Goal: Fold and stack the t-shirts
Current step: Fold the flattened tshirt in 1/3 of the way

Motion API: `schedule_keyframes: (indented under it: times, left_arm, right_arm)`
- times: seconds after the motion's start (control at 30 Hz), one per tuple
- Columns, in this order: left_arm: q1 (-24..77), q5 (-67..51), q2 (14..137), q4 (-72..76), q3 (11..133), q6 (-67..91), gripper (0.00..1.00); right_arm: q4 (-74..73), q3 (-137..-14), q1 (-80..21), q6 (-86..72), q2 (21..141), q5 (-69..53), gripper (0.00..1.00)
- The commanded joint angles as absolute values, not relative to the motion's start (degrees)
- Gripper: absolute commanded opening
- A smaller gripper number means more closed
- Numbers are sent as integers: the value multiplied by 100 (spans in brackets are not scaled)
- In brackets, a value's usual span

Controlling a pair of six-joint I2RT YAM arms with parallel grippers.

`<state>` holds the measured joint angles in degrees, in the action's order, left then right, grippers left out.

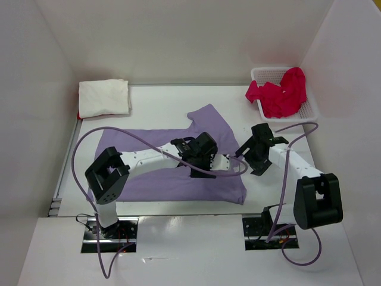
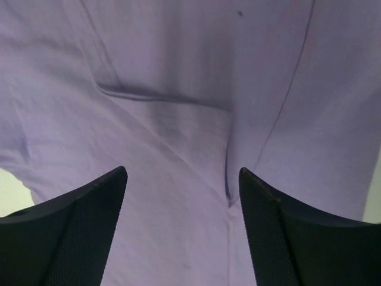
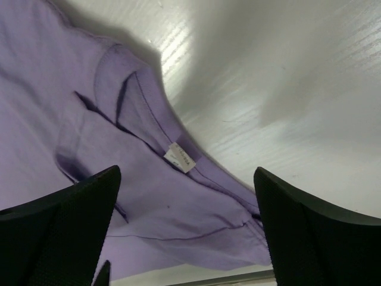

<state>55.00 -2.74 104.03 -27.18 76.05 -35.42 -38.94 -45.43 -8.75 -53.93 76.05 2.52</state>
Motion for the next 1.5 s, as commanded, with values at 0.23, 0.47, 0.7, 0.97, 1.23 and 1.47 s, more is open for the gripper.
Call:
schedule_keyframes:
  times: [0.23,0.47,0.7,0.97,1.23,1.47]
  left_arm:
    - [5520,-1248,10898,-2276,7655,-3586,69]
    - [5520,-888,11285,-2276,7717,-3586,45]
    - [5520,-835,11461,-2478,8068,-3410,23]
    - [5520,-949,11461,-2760,8244,-3235,15]
    - [5266,-879,11233,-2865,8245,-2418,0]
    - [4703,-932,10775,-2347,7753,-1337,0]
  right_arm:
    - [-3516,-4254,-835,-5327,7426,176,85]
    - [-3349,-4131,-835,-5326,7479,70,85]
    - [-3296,-4017,-835,-5326,7356,70,85]
    - [-3243,-3912,-888,-5273,7356,18,85]
    - [-3243,-3858,-1001,-5387,7356,17,85]
    - [-3243,-3806,-1002,-5449,7471,123,85]
